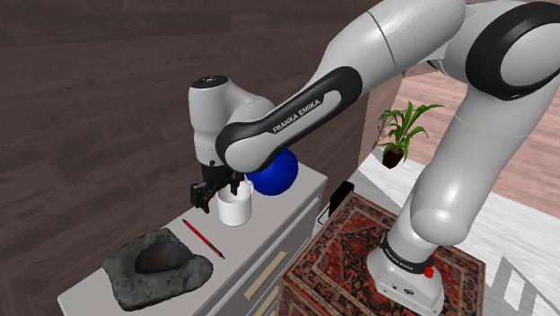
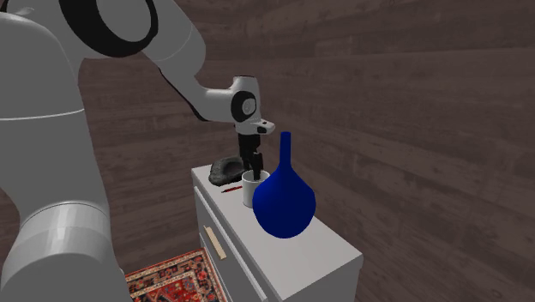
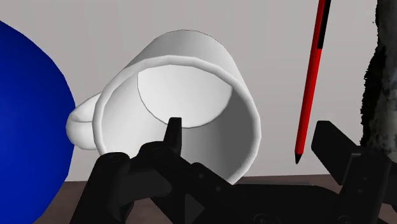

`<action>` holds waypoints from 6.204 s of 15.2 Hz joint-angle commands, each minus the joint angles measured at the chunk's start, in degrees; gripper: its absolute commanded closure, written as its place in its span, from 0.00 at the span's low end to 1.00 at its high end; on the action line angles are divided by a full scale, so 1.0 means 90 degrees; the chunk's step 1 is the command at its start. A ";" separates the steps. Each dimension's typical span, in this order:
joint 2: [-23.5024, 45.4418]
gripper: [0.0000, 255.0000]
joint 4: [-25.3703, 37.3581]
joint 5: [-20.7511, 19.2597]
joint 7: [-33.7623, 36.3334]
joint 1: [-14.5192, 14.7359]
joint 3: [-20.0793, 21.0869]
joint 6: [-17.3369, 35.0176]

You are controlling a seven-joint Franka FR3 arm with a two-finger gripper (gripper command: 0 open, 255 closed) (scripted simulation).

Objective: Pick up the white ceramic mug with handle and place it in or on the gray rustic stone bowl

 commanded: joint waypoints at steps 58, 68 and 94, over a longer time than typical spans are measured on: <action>0.0506 1.00 0.3640 -0.0271 0.1067 0.0598 0.0597 -0.3259; 0.2730 1.00 0.6653 -0.1581 0.2431 0.2230 0.0772 -0.4464; 0.2587 1.00 0.4749 -0.1556 0.2583 0.1867 0.0734 -0.2738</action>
